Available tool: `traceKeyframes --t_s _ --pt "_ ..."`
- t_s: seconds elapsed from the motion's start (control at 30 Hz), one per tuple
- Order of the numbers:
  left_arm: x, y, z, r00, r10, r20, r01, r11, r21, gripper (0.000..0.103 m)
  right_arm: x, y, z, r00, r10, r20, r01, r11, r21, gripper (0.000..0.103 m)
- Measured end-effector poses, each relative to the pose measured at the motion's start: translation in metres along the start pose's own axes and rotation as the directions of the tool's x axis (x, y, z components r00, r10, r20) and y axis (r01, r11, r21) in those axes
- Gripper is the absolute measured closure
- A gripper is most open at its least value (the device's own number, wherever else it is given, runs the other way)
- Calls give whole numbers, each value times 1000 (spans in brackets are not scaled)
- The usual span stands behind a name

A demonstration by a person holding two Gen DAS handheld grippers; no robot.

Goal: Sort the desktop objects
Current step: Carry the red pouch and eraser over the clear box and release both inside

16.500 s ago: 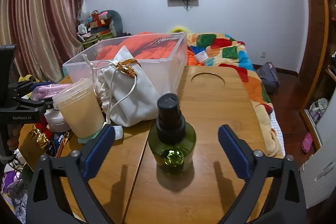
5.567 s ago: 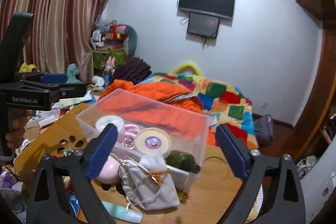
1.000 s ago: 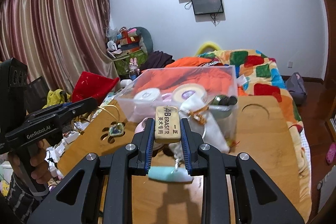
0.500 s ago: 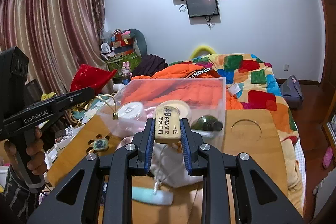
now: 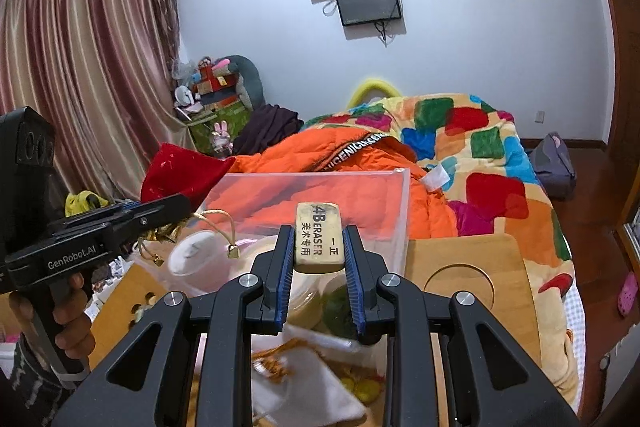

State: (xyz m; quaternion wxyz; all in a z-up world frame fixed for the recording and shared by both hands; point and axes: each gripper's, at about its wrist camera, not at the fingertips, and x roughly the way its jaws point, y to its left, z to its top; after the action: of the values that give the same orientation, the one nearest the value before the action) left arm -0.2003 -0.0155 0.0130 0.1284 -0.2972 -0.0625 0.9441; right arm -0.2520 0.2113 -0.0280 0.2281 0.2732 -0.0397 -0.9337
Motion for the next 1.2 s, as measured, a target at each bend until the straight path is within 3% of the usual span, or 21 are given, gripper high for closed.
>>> traceKeyframes --t_s 0.3,0.57,0.8,0.97,1.2 --pt "26 2 -8 997 1 -83 -1 1000 -4 80 22 2 -2 999 -31 -38 29 998 -53 81" --pt "21 -8 -8 996 -11 -84 14 999 32 72 18 16 -3 998 -66 -21 63 993 -95 81" --pt "7 -13 -2 998 22 -54 -19 999 47 48 1 22 1 998 -61 11 62 995 -79 81" --pt "-1 -15 2 995 92 -23 -90 993 74 40 -14 27 0 997 -71 36 73 994 -78 67" --pt "-25 -17 4 991 131 33 -134 987 85 28 -35 34 -3 995 -73 69 78 995 -65 56"
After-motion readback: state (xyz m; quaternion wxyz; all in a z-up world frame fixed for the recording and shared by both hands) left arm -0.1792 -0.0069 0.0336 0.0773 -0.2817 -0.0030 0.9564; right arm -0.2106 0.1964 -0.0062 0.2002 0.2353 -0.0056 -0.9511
